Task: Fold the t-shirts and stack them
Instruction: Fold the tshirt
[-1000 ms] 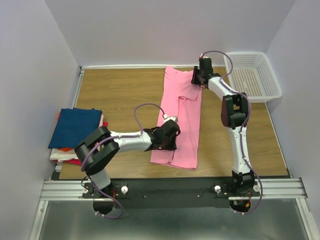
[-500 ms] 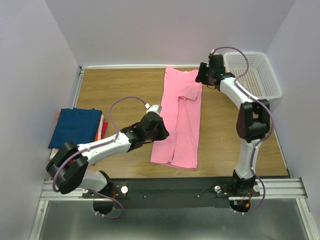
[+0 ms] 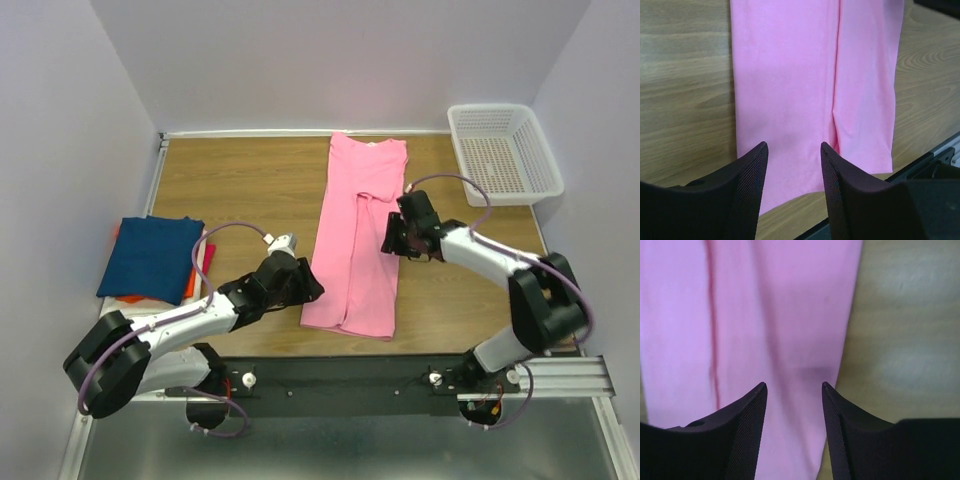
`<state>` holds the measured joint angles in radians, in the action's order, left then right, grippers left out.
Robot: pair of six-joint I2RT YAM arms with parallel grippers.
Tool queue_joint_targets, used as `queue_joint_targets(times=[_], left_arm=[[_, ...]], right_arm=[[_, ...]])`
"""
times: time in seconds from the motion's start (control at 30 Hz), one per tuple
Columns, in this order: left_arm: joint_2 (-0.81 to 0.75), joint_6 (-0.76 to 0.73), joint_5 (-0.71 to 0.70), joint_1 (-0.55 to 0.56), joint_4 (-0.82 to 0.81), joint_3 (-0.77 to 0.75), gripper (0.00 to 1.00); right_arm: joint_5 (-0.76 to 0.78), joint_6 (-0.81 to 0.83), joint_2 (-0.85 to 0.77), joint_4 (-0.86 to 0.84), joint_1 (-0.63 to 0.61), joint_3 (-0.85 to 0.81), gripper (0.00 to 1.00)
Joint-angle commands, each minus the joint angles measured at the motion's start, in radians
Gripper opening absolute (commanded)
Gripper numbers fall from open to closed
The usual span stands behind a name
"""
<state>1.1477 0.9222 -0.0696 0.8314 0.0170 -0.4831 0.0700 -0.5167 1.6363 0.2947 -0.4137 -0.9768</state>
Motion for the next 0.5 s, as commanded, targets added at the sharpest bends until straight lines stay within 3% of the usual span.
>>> queue_joint_targets(times=[0.0, 0.3, 0.47], left_arm=[[-0.049, 0.050, -0.025, -0.002, -0.038, 0.056, 0.55], [-0.100, 0.150, -0.030, 0.000, -0.043, 0.150, 0.55], [-0.094, 0.159, -0.019, 0.005, -0.051, 0.169, 0.54]], right_arm=[[0.048, -0.094, -0.246, -0.019, -0.082, 0.130, 0.54], [0.025, -0.215, -0.568, 0.086, -0.203, 0.377, 0.47], [-0.001, -0.301, -0.645, 0.098, -0.241, 0.455, 0.45]])
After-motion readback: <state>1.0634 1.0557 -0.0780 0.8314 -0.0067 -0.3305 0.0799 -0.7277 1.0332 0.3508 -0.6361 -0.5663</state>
